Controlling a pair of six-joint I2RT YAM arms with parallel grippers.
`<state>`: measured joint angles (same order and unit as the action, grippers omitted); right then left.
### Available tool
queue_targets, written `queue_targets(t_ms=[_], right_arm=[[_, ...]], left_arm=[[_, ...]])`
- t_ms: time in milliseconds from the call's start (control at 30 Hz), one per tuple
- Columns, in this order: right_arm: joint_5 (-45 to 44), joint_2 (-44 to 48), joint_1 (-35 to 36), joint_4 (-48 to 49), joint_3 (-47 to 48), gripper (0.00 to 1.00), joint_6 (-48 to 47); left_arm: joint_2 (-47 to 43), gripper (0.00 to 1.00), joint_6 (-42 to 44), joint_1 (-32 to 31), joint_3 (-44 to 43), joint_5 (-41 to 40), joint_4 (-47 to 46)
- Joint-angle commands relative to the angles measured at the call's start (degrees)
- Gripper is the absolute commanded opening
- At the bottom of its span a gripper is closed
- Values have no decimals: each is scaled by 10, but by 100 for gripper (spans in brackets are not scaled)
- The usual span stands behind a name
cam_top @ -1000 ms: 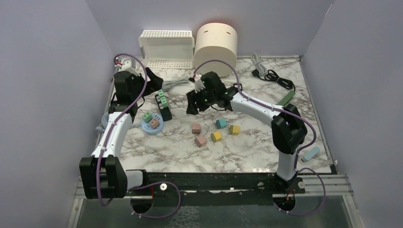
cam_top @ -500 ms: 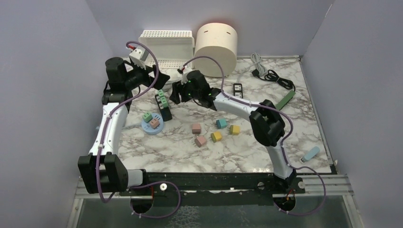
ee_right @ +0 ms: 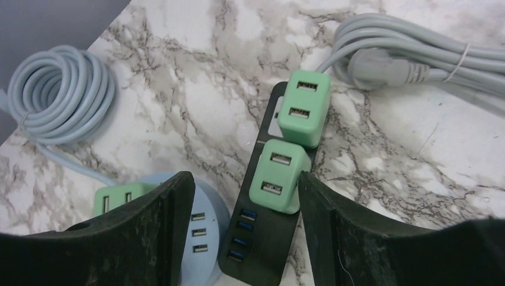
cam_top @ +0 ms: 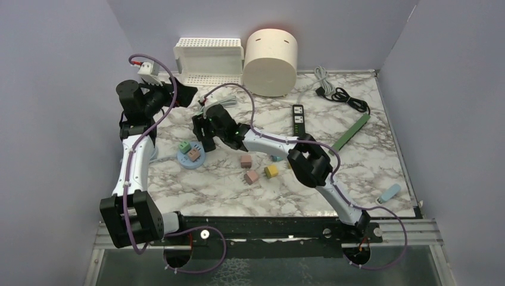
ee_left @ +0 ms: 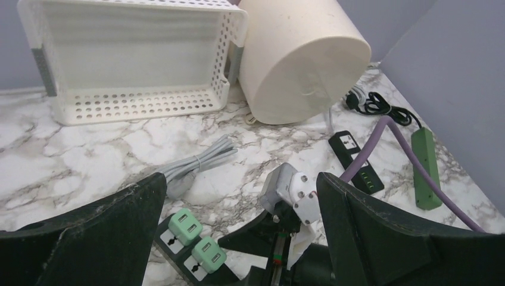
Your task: Pull the plug off the socket
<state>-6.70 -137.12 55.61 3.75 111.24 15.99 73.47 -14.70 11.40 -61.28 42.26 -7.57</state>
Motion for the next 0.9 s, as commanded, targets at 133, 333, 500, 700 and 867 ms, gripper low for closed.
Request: queue_targets(t_ms=[133, 333, 500, 700, 867], right_arm=[[-57, -59, 1, -46, 85, 69, -4], [-64, -86, 5, -70, 118, 69, -5], [-65, -115, 5, -83, 153, 66, -10], [-80, -123, 5, -69, 151, 36, -11], [-131, -78, 4, -45, 96, 1, -10]], left_arm=[[-23, 99, -52, 1, 20, -118, -38], [-7, 99, -49, 1, 21, -122, -25], [5, 99, -67, 1, 33, -126, -29], [12, 99, -95, 0, 53, -130, -27], [37, 99, -139, 0, 73, -118, -15]])
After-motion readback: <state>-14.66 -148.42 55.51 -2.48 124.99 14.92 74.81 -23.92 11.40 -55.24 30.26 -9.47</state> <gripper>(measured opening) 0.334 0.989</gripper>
